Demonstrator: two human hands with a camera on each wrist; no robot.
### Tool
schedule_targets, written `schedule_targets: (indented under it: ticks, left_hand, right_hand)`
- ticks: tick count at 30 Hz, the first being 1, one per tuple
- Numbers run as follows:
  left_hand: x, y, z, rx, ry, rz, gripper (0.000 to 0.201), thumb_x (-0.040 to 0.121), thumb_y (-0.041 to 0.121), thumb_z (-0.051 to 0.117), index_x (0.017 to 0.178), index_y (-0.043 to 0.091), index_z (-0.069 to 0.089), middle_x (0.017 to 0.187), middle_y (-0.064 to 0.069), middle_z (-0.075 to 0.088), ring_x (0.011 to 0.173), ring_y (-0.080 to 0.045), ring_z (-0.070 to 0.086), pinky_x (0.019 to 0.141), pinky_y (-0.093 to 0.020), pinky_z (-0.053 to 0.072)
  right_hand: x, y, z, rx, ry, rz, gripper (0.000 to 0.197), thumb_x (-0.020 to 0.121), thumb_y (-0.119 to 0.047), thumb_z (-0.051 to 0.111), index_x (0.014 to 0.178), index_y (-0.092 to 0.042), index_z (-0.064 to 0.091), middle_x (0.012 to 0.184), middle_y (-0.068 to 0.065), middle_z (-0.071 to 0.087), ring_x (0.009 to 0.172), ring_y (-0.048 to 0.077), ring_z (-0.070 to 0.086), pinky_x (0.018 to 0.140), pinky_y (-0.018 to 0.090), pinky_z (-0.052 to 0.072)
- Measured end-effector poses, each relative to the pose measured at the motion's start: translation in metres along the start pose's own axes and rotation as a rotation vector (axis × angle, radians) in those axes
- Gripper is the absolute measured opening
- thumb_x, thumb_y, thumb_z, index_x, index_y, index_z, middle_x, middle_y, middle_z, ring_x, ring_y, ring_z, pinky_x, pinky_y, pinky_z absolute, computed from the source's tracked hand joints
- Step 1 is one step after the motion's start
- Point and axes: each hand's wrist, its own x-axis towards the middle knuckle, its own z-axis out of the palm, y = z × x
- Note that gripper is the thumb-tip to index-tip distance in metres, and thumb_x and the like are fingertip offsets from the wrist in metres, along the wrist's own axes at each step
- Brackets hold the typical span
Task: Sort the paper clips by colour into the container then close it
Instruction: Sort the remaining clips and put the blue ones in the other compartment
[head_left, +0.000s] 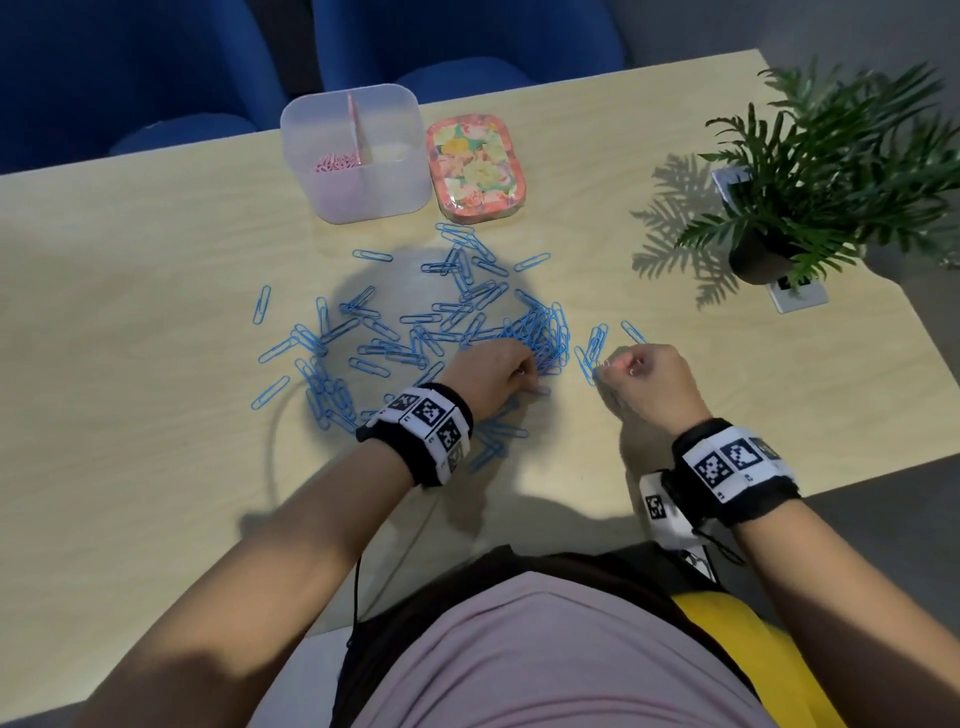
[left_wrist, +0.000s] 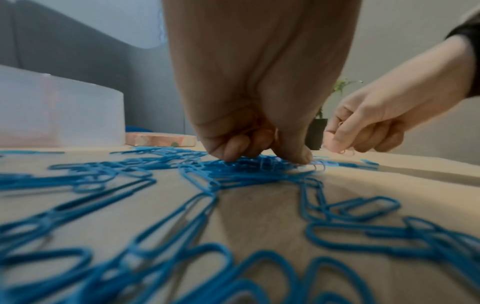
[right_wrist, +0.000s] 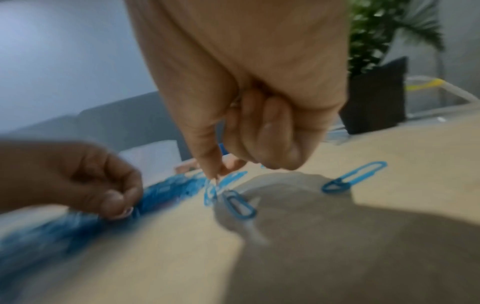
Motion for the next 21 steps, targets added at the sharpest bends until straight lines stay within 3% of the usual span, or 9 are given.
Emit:
schedule_targets:
  ticks: [2, 4, 7, 9, 11, 13, 15, 18, 21]
  left_hand:
    - [-0.002, -0.007, -0.004, -0.073, 0.049, -0.036, 0.011, 0.09, 0.022, 0.055, 0.089, 0.014, 0.062, 0.089, 0.002, 0.057, 0.092, -0.024, 0.059, 0.077, -0.032, 0.043]
    - [-0.006, -0.013, -0.009, -0.101, 0.087, -0.068, 0.012, 0.092, 0.022, 0.053, 0.091, 0.013, 0.061, 0.088, 0.002, 0.053, 0.089, -0.022, 0.056, 0.076, -0.03, 0.039]
    - [-0.012, -0.024, -0.016, 0.014, 0.105, -0.063, 0.016, 0.094, 0.024, 0.05, 0.098, 0.012, 0.059, 0.102, -0.005, 0.057, 0.098, -0.021, 0.054, 0.079, -0.031, 0.039]
    - [-0.014, -0.029, -0.015, 0.136, 0.119, -0.042, 0.016, 0.094, 0.024, 0.048, 0.101, 0.014, 0.058, 0.106, -0.004, 0.057, 0.102, -0.02, 0.054, 0.078, -0.031, 0.04]
    - [-0.015, -0.028, -0.013, 0.173, 0.127, -0.031, 0.016, 0.094, 0.023, 0.047, 0.103, 0.015, 0.058, 0.108, -0.003, 0.057, 0.103, -0.02, 0.055, 0.078, -0.032, 0.043]
    - [-0.014, -0.024, -0.01, 0.188, 0.128, -0.023, 0.018, 0.095, 0.024, 0.046, 0.104, 0.014, 0.057, 0.109, -0.004, 0.057, 0.104, -0.021, 0.055, 0.077, -0.031, 0.041]
    - [-0.014, -0.021, -0.007, 0.199, 0.151, -0.013, 0.02, 0.095, 0.026, 0.046, 0.106, 0.013, 0.056, 0.11, -0.005, 0.057, 0.104, -0.021, 0.055, 0.077, -0.031, 0.04]
    - [-0.015, -0.025, -0.005, 0.169, 0.185, -0.027, 0.021, 0.093, 0.029, 0.051, 0.105, 0.013, 0.056, 0.11, -0.004, 0.059, 0.103, -0.021, 0.055, 0.075, -0.028, 0.038]
    - [-0.018, -0.032, -0.004, 0.089, 0.189, -0.057, 0.018, 0.092, 0.026, 0.051, 0.099, 0.011, 0.058, 0.105, -0.005, 0.06, 0.1, -0.021, 0.056, 0.074, -0.026, 0.036]
  right_hand:
    - [0.0, -0.005, -0.003, 0.29, -0.062, 0.008, 0.029, 0.086, -0.003, 0.058, 0.059, -0.011, 0.05, 0.047, 0.001, 0.054, 0.04, 0.004, 0.047, 0.046, 0.017, 0.038]
    - [0.001, -0.01, -0.005, 0.512, -0.155, 0.044, 0.026, 0.091, 0.003, 0.05, 0.067, -0.007, 0.049, 0.042, -0.003, 0.055, 0.029, 0.003, 0.042, 0.033, 0.013, 0.03]
    - [0.004, -0.017, -0.004, 0.593, -0.236, 0.068, 0.018, 0.091, 0.01, 0.04, 0.085, -0.005, 0.049, 0.06, 0.012, 0.057, 0.031, 0.007, 0.048, 0.031, 0.013, 0.028]
    - [0.007, -0.019, -0.001, 0.59, -0.243, 0.078, 0.022, 0.089, 0.011, 0.035, 0.096, -0.003, 0.05, 0.064, 0.015, 0.055, 0.033, 0.009, 0.049, 0.032, 0.014, 0.028]
    - [0.011, -0.022, 0.006, 0.534, -0.22, 0.061, 0.027, 0.089, 0.008, 0.032, 0.085, -0.007, 0.054, 0.061, 0.012, 0.049, 0.031, 0.008, 0.044, 0.032, 0.013, 0.025]
    - [0.015, -0.025, 0.013, 0.399, -0.186, -0.022, 0.024, 0.088, -0.001, 0.043, 0.073, -0.014, 0.056, 0.056, 0.008, 0.046, 0.031, 0.004, 0.038, 0.034, 0.014, 0.027]
    - [0.015, -0.03, 0.018, 0.141, -0.193, -0.211, 0.008, 0.082, -0.015, 0.062, 0.078, -0.021, 0.06, 0.058, -0.001, 0.049, 0.046, 0.008, 0.044, 0.051, 0.021, 0.036]
    - [0.01, -0.038, 0.021, -0.383, -0.236, -0.386, 0.02, 0.077, -0.029, 0.068, 0.096, -0.026, 0.063, 0.069, -0.003, 0.058, 0.076, 0.024, 0.056, 0.067, 0.03, 0.035]
    - [0.019, -0.04, 0.02, -0.356, -0.14, -0.389, 0.015, 0.08, -0.027, 0.063, 0.094, -0.023, 0.066, 0.089, 0.006, 0.07, 0.092, 0.029, 0.062, 0.074, 0.032, 0.043]
